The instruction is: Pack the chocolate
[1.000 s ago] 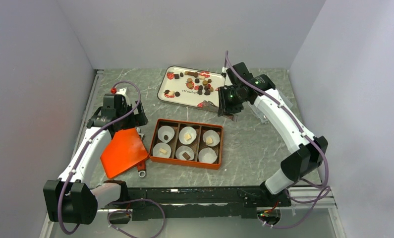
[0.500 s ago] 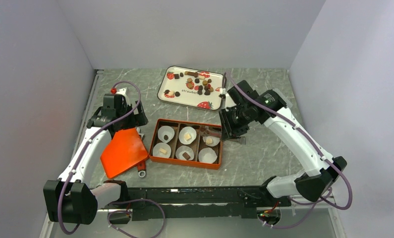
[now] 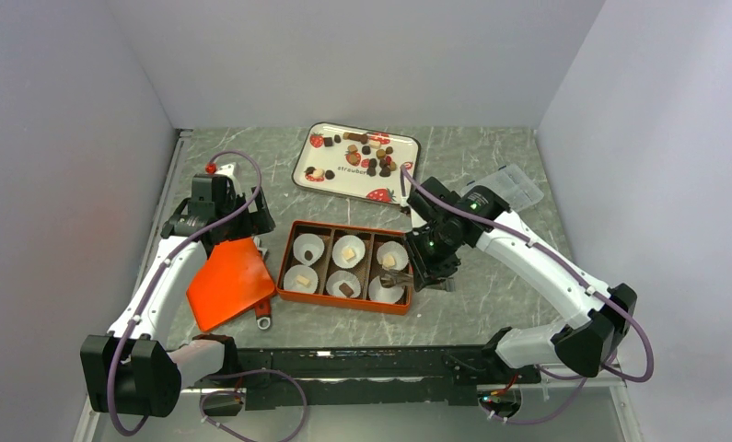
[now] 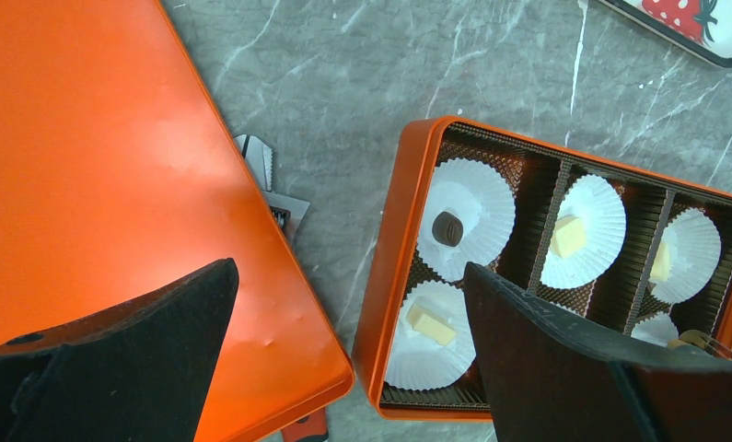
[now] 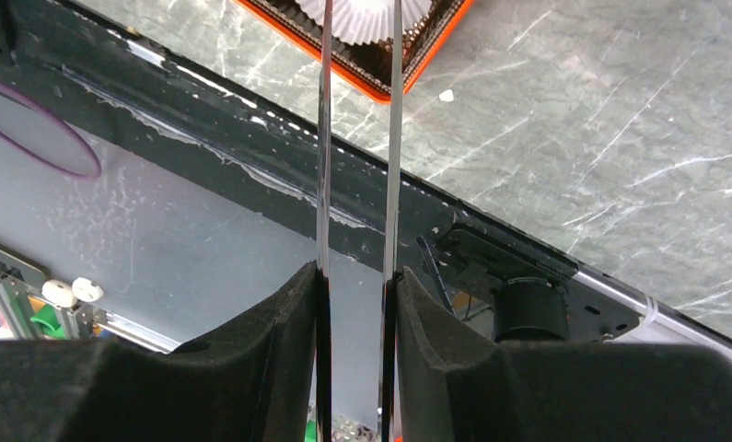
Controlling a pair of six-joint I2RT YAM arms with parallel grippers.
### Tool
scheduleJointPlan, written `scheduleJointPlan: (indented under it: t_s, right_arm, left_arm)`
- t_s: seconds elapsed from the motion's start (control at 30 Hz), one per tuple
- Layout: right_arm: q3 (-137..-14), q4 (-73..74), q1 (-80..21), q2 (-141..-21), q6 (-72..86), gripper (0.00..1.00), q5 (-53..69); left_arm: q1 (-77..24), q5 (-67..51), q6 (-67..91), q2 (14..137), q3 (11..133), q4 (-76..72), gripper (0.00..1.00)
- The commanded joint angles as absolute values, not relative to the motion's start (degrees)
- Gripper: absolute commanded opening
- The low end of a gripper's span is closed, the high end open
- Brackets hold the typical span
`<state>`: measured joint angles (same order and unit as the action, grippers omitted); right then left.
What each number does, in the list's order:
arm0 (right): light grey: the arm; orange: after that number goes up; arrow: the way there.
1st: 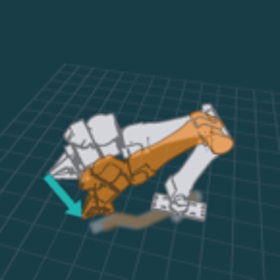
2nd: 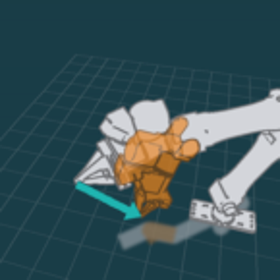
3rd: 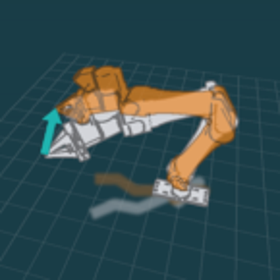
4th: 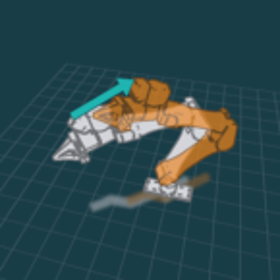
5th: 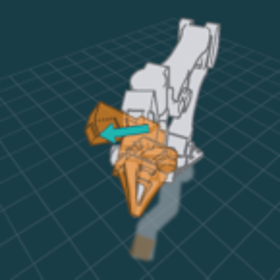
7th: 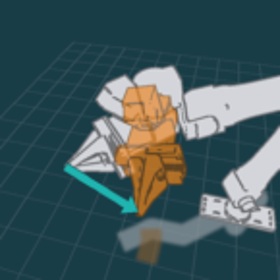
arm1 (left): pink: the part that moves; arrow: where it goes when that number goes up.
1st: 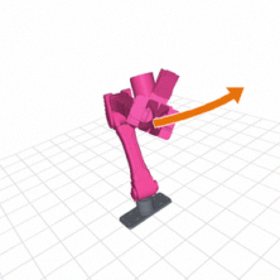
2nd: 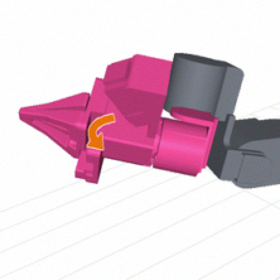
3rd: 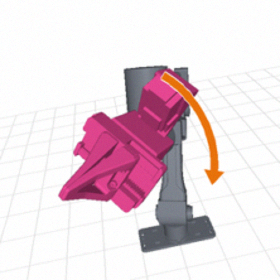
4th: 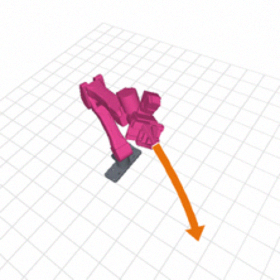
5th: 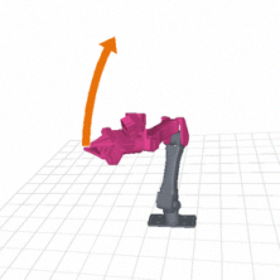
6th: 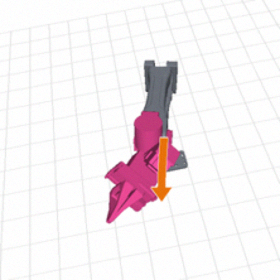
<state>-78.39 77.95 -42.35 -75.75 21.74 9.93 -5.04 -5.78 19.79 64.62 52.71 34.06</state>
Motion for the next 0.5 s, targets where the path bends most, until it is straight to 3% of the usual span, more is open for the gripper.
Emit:
scheduleJointPlan:
  t_s: [0.0, 0.47]
  right_arm:
    - [-76.4, 76.0, -42.9, -74.2, 23.1, 0.33, 9.5]
    - [-75.2, 72.7, -43.0, -75.2, 23.6, 0.47, 9.5]
  left_arm:
    - [-4.7, -6.3, 20.0, 63.9, 52.6, 32.6, 0.99]
    - [-4.7, -6.1, 20.0, 64.3, 52.6, 32.6, 0.99]
